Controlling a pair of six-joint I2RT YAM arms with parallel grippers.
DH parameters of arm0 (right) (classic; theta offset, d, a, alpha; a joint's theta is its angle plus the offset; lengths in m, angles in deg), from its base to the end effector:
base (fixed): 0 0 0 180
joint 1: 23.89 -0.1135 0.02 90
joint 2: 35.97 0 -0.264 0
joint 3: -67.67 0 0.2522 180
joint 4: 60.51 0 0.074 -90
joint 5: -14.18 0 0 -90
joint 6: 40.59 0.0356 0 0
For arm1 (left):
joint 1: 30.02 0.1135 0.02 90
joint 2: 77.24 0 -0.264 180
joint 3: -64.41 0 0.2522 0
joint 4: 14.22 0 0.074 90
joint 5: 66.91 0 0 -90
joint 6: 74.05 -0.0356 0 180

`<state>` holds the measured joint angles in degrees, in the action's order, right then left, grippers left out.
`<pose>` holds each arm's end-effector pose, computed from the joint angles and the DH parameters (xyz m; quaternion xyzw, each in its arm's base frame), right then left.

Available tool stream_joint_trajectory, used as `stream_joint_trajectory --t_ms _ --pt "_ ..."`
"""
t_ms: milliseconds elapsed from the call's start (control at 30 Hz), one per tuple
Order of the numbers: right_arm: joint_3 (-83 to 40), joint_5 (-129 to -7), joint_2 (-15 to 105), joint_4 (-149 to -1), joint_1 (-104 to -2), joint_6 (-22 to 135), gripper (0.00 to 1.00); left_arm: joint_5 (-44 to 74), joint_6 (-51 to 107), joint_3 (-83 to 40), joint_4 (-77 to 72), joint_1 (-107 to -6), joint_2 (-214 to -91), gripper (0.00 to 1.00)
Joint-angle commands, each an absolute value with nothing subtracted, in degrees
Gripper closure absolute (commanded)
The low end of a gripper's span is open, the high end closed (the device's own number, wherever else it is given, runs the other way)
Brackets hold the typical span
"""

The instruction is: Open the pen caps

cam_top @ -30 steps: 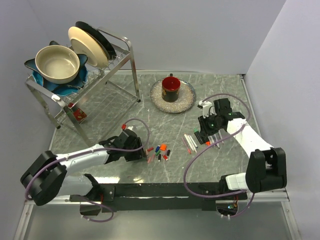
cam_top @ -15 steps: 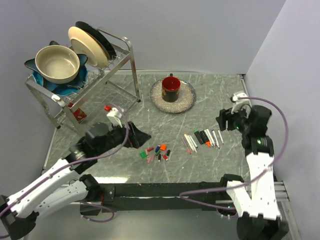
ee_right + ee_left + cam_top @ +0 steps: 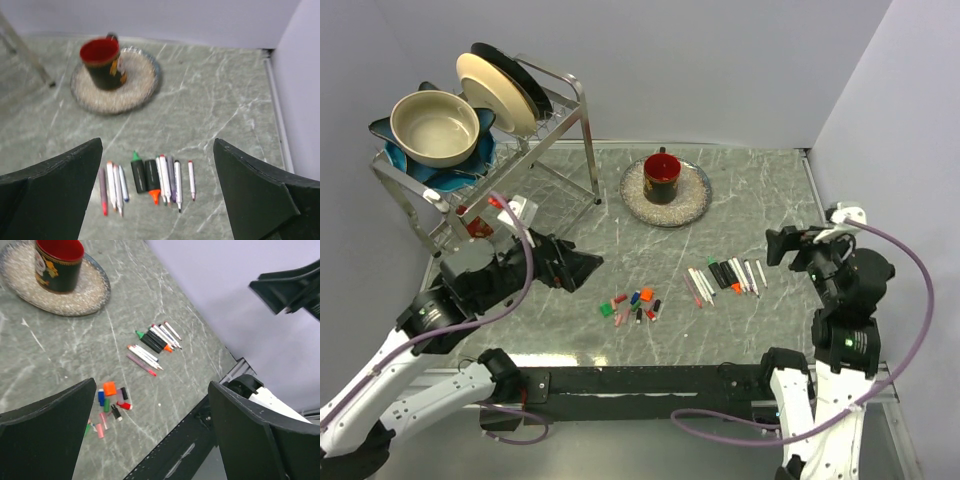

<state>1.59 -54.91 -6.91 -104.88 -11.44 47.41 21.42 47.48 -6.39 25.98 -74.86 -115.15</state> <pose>0.0974 -0.0085 0.3799 -0.0521 0.7464 0.0535 0.6613 0.0930 -0.0939 0.3987 0.0966 0.7445 -0.4169 0.5124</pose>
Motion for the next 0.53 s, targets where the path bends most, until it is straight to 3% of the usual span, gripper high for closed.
stream_joint_trajectory --t_ms 0,500 --pt "-4.53 -62.98 -5.21 -105.11 -11.06 55.30 0.00 24.58 44.51 -10.00 28.63 -75.02 -113.63 0.01" --pt "-7.26 -63.08 -4.77 -106.70 -11.06 55.13 0.00 26.17 44.43 -11.14 29.16 -75.02 -111.70 0.01"
